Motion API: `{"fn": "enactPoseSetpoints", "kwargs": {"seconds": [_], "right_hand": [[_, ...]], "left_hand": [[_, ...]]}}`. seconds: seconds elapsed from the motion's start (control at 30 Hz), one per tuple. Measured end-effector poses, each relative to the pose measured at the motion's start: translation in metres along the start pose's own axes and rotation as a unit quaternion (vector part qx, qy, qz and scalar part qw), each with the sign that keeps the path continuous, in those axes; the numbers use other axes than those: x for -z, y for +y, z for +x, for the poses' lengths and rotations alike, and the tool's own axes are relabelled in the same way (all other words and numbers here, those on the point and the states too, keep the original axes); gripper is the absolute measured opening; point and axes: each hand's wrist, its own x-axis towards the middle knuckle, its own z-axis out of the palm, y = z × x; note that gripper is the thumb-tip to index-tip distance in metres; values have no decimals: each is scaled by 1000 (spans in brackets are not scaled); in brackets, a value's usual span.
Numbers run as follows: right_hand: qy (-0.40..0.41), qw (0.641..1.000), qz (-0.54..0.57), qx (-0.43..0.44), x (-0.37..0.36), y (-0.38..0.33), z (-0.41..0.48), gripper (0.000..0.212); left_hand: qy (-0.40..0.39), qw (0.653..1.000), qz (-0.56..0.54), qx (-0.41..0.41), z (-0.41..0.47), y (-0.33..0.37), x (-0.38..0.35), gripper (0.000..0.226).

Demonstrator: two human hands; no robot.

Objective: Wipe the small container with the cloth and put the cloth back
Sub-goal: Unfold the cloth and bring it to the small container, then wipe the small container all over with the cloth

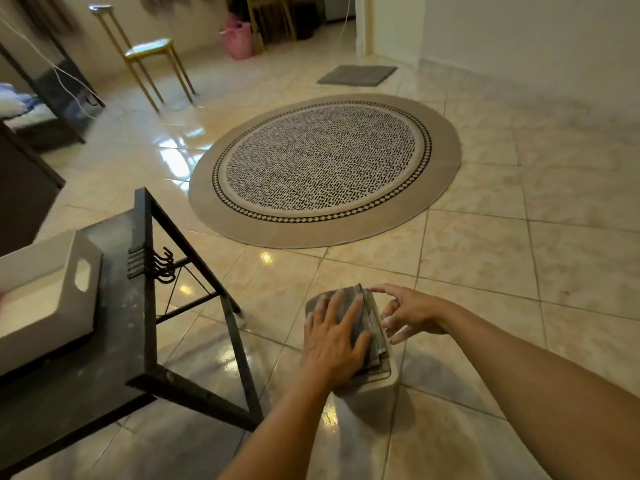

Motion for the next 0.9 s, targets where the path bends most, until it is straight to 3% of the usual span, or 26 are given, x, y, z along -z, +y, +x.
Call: {"fn": "enactPoseSetpoints", "kwargs": {"seconds": [0.23,0.73,0.9], "right_hand": [[-54,998,6,11,6,-1,23,87],[-36,999,22,32,2,2,37,77],[-47,998,17,34,2,2,37,77]], "left_hand": [[6,1000,29,10,19,-4,-21,66],[8,996,-5,83,6,-3,-23,63],[4,998,44,45,4,15,-24,61]]}}
